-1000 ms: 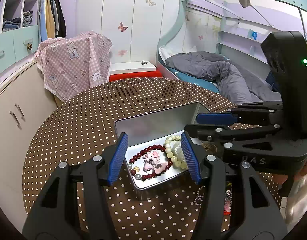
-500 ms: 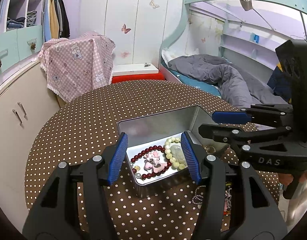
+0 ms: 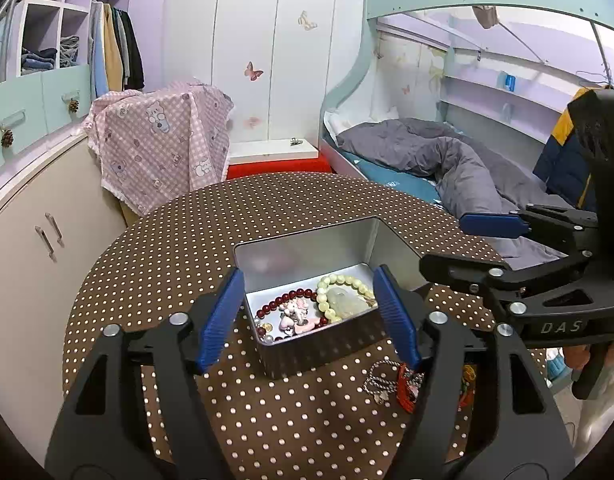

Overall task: Organize jewelry
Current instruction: 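Withdraw both tools from the box toward the remaining jewelry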

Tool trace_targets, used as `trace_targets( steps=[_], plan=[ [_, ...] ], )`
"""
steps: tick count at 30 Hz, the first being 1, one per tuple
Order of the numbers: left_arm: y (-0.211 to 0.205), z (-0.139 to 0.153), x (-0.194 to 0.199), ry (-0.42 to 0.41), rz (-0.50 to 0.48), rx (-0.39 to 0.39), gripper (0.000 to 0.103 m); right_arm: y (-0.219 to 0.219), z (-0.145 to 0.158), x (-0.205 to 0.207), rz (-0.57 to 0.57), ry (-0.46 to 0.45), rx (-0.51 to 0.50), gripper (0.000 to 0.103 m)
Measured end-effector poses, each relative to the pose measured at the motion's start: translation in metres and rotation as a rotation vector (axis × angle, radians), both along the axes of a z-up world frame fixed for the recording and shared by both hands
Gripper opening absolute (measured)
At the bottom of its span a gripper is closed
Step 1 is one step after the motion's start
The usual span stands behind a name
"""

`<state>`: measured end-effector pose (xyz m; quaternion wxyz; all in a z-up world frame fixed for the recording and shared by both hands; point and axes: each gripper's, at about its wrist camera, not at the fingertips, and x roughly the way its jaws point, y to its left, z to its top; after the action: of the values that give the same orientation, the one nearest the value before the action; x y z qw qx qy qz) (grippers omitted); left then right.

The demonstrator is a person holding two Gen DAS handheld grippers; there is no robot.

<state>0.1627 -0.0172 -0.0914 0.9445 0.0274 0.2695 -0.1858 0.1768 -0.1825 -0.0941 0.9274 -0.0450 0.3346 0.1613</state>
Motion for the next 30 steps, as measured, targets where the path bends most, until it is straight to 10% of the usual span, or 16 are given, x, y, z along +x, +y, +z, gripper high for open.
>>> trace_targets(
  steps=[11, 30],
  plan=[
    [-0.001, 0.0, -0.029, 0.001, 0.024, 0.003, 0.084, -0.015, 0.0, -0.034, -0.051, -0.031, 0.001, 0.093],
    [-0.016, -0.041, -0.053, 0.074, -0.052, 0.048, 0.089, -0.038, -0.039, -0.063, -0.146, 0.049, -0.047, 0.095]
  ],
)
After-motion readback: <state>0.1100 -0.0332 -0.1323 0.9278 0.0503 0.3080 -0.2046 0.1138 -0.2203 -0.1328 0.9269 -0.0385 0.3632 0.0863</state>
